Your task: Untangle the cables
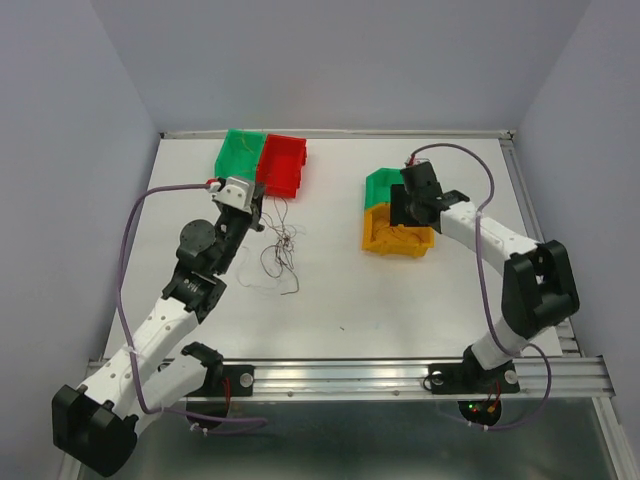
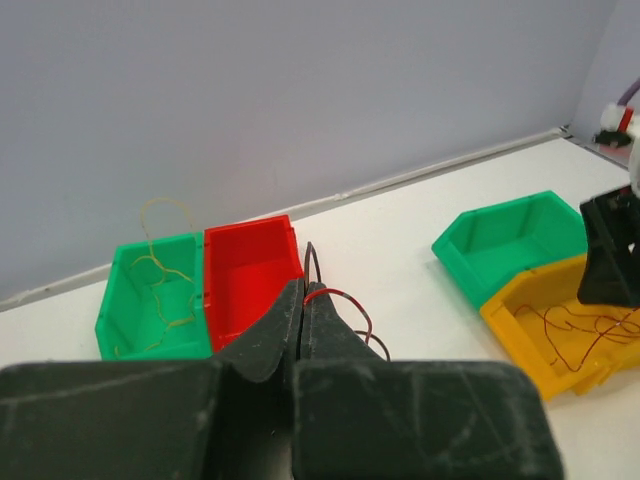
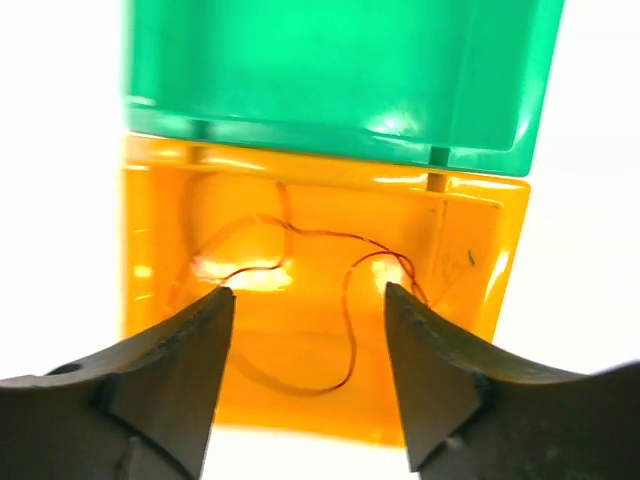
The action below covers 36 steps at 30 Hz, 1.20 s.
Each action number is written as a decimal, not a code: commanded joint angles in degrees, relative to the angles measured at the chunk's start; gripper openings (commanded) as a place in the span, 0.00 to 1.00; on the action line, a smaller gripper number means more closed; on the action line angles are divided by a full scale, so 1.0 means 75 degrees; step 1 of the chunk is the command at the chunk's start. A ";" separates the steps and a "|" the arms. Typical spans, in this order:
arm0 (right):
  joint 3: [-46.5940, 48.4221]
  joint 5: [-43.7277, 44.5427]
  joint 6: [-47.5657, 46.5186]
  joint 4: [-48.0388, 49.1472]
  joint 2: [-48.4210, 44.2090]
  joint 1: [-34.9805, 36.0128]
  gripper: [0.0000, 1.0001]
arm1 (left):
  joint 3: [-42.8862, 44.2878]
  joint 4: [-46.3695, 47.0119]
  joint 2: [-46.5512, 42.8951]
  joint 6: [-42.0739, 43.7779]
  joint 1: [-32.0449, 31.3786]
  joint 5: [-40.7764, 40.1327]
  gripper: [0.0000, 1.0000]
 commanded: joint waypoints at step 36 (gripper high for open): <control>-0.0895 -0.7652 -0.1637 0.7926 -0.0345 0.2018 0.56 | 0.0168 0.0151 -0.0062 -0.0142 -0.0082 0.2658 0.02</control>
